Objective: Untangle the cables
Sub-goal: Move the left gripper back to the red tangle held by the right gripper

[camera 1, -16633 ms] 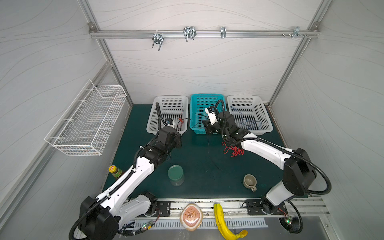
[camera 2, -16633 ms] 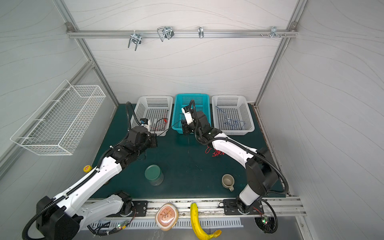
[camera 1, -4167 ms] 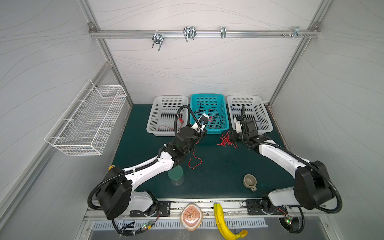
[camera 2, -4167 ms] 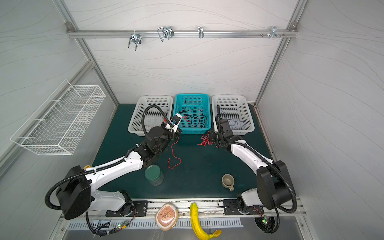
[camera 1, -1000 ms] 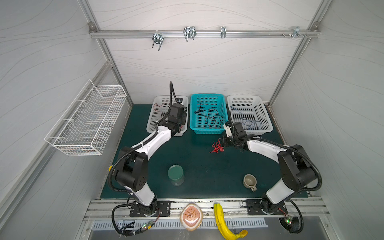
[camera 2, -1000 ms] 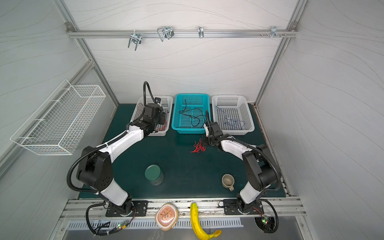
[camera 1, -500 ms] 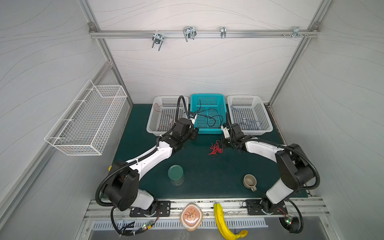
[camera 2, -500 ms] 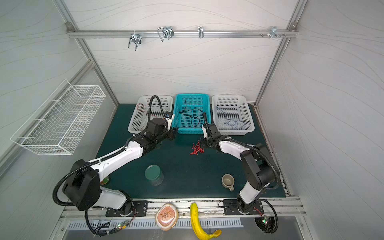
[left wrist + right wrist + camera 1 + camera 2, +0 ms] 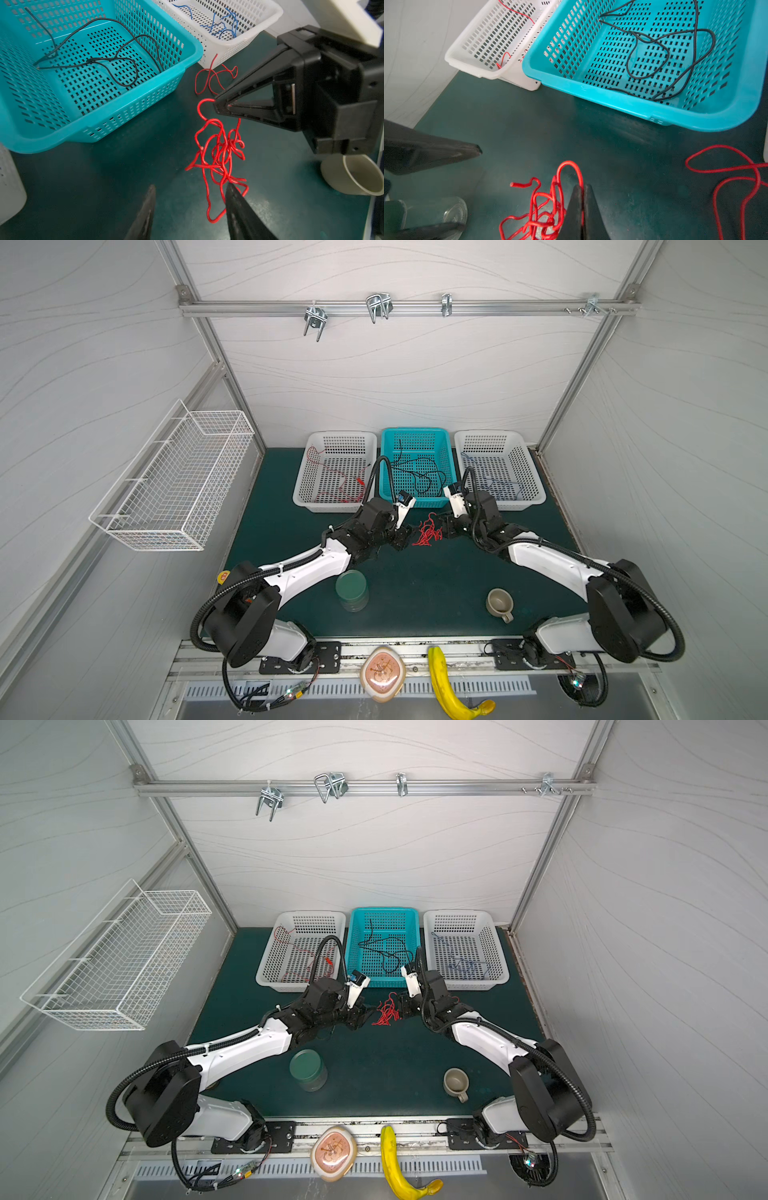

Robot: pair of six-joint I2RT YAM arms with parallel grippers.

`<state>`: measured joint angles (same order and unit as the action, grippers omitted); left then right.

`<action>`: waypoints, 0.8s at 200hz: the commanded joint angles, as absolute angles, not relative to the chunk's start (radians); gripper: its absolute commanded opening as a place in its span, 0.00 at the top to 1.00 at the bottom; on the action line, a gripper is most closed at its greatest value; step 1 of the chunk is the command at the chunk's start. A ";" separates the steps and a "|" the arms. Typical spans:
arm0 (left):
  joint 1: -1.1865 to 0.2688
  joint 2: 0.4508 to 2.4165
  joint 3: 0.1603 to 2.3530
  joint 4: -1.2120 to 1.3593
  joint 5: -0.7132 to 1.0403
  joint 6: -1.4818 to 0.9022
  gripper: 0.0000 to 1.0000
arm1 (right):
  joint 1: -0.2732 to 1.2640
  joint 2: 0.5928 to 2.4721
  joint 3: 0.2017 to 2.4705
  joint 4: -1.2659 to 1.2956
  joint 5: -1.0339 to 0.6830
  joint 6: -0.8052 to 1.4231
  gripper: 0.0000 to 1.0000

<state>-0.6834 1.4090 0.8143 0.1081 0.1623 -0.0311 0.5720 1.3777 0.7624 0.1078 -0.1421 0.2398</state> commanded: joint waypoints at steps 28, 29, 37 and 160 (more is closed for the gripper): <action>-0.703 1.433 0.820 0.265 0.176 -0.092 0.51 | 0.592 1.336 0.752 0.166 -0.197 0.232 1.00; -0.703 1.435 0.820 0.265 0.176 -0.093 0.51 | 0.592 1.336 0.752 0.166 -0.197 0.232 1.00; -0.704 1.442 0.821 0.271 0.177 -0.098 0.53 | 0.592 1.332 0.753 0.166 -0.199 0.236 1.00; -0.704 1.491 0.842 0.252 0.107 -0.129 1.00 | 0.594 1.333 0.767 0.157 -0.211 0.249 1.00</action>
